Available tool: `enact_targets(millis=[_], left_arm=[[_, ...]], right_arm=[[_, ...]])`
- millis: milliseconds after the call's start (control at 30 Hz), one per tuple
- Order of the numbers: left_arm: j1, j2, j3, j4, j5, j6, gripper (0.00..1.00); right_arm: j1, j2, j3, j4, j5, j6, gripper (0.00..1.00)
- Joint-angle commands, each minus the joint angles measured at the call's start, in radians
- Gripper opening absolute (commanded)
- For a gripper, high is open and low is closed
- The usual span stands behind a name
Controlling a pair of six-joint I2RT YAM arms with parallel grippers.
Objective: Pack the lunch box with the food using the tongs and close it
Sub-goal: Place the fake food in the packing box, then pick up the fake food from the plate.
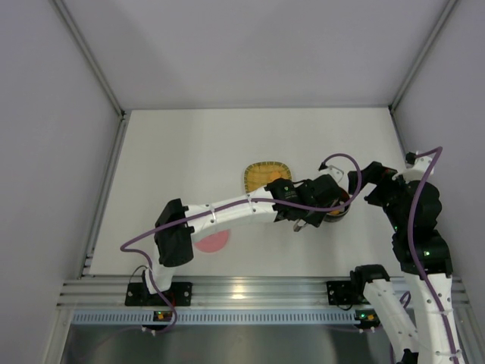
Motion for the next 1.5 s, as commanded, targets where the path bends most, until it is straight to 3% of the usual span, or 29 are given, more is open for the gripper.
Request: enact_targets(millis=[0, 467, 733, 1100, 1467], left_arm=[[0.0, -0.046, 0.042, 0.022, -0.018, 0.013, 0.48], [0.0, -0.167, -0.006, 0.053, -0.081, 0.026, 0.48], [0.053, -0.233, -0.078, -0.076, -0.334, -0.072, 0.5], [0.204, -0.268, -0.309, 0.036, -0.247, -0.083, 0.51], [0.248, -0.247, -0.35, 0.131, -0.141, -0.06, 0.51]], right_arm=[[-0.01, 0.006, 0.053, -0.015, 0.012, -0.019, 0.99], [-0.01, 0.001, 0.047, -0.016, 0.01, -0.018, 0.99], [-0.01, -0.004, 0.044, -0.016, 0.006, -0.013, 1.0], [-0.011, -0.004, 0.039, -0.015, 0.003, -0.01, 1.0], [-0.01, -0.002, 0.036, -0.013, 0.003, -0.01, 1.0]])
